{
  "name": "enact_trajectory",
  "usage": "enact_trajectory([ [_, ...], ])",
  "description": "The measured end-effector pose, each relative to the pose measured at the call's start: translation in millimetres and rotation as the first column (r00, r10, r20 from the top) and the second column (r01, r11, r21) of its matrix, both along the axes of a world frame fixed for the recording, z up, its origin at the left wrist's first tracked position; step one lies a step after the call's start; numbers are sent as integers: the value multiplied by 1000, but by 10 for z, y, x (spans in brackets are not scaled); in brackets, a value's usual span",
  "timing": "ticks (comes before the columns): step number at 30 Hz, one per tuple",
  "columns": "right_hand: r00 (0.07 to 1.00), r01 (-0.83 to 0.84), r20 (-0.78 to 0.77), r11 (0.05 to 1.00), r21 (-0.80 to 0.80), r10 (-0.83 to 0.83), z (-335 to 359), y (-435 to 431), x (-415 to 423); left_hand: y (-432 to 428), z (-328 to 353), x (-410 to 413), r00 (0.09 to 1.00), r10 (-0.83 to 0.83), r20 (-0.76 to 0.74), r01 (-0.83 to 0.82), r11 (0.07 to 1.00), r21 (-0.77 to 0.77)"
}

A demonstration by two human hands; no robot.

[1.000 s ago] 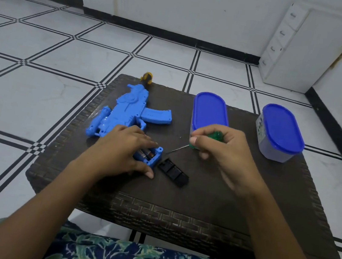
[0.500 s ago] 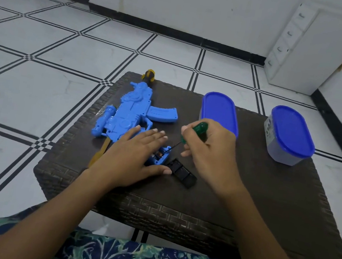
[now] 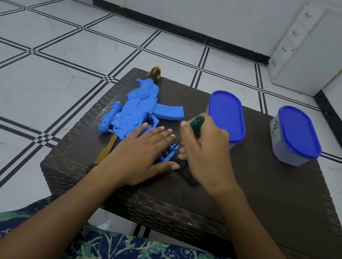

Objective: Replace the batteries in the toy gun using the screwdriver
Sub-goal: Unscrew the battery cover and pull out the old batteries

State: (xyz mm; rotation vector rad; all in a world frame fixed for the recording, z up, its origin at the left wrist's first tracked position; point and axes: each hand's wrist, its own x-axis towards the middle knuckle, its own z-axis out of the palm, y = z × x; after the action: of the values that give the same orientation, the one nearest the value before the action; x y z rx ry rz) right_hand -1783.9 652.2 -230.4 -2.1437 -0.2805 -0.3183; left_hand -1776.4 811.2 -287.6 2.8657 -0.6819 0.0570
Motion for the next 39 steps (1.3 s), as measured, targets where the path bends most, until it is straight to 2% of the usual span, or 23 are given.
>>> enact_trajectory([
  [2,999,9,47,1000,-9,-9,-32,29,-8,8,-24,14,1000,-6,9,6,1000,-10],
  [4,998,43,52,998,54,-46,-34,20,5,24,-36,33,1000,-7,8,7,999,-46],
  [7,998,61,-22,985,161,-58,-16,-11,19,68,-11,55,999,-12,-41,7,990,-138],
  [9,997,52,-63,986,160,-42,-33,-16,21,99,-2,61,998,-20,-53,11,986,-164],
  [13,997,20,-81,991,136,-9,-61,-9,38,151,-21,70,999,-8,-35,2,984,-178],
  [18,989,23,-150,977,211,9,-24,-33,66,142,-4,41,1000,-4,-14,2,988,-153],
  [22,991,62,-130,962,266,-28,-3,-33,57,139,12,38,1000,-2,-30,-3,988,-155],
  [24,992,60,-126,965,255,-28,2,-23,44,146,8,44,999,-7,-38,1,986,-165],
  [29,998,6,-60,997,75,-1,-72,44,34,154,-11,57,999,-13,-49,3,978,-209],
  [31,998,1,-66,998,62,3,-73,57,42,154,-12,48,999,-6,-42,-4,974,-227],
  [39,972,49,-236,952,303,25,-58,10,79,150,120,-5,997,69,-44,-80,948,-307],
])
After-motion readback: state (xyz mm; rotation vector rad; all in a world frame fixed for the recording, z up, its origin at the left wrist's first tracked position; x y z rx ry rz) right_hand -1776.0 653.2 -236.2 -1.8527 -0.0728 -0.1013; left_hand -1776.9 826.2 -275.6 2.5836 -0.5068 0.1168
